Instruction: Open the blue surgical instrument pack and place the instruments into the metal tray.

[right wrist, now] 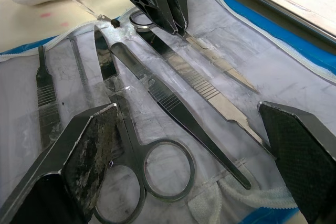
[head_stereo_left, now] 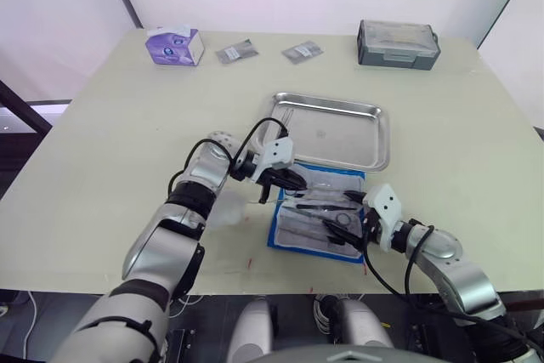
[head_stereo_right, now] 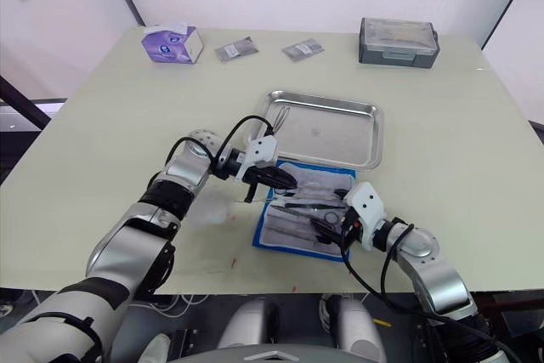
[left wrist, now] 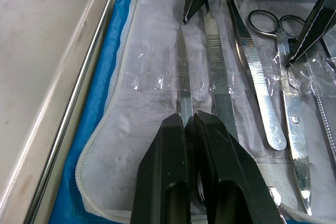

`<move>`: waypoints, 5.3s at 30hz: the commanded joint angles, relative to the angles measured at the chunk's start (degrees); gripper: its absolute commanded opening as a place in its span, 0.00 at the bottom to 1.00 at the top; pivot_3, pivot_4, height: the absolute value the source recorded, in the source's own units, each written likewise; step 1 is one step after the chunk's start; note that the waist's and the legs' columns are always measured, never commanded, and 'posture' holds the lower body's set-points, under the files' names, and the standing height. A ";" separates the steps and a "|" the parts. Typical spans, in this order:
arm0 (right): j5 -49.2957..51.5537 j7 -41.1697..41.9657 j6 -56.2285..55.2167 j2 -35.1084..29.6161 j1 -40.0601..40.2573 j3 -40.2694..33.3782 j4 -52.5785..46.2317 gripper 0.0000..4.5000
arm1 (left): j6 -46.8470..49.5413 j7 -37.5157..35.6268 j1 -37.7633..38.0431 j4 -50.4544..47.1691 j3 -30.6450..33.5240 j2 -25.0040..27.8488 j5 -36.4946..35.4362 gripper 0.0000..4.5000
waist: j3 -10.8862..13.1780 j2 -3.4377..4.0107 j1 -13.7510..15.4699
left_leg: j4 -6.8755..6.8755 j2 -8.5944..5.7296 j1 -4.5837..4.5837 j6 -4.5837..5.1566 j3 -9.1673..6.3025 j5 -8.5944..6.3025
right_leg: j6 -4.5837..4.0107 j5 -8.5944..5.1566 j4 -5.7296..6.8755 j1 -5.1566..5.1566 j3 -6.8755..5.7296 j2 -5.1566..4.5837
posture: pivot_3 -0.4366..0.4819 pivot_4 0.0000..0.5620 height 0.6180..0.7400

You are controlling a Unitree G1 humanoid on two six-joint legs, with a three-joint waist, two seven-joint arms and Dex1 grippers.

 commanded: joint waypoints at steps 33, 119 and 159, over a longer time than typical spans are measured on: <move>-2.49 -0.54 3.84 -0.43 1.17 2.42 6.04 1.00 | 2.04 -0.22 -1.94 -2.60 -0.48 0.59 2.13 0.37 | 0.00 0.00 -0.11 | 0.00 0.00 0.00 0.00 -0.01 0.00 | 0.00 0.00 0.00 0.00 0.00 0.01 | 0.48 0.27 0.98; -2.79 -0.46 3.74 0.70 0.82 2.52 6.85 1.00 | 11.54 -8.88 -5.25 -14.49 -4.23 15.47 1.71 0.00 | 0.03 0.02 -0.60 | 0.00 0.02 -0.02 0.00 -0.05 0.00 | -0.01 -0.01 0.02 -0.03 -0.01 0.02 | 0.48 0.27 0.98; -2.18 -0.78 4.49 0.66 0.75 1.80 6.44 1.00 | 50.67 60.51 -3.24 -24.34 17.21 -10.68 -8.73 0.00 | 0.02 0.08 -0.92 | 0.00 0.00 0.00 -0.02 -0.21 0.01 | -0.01 0.00 0.05 -0.02 0.06 0.01 | 0.48 0.27 0.98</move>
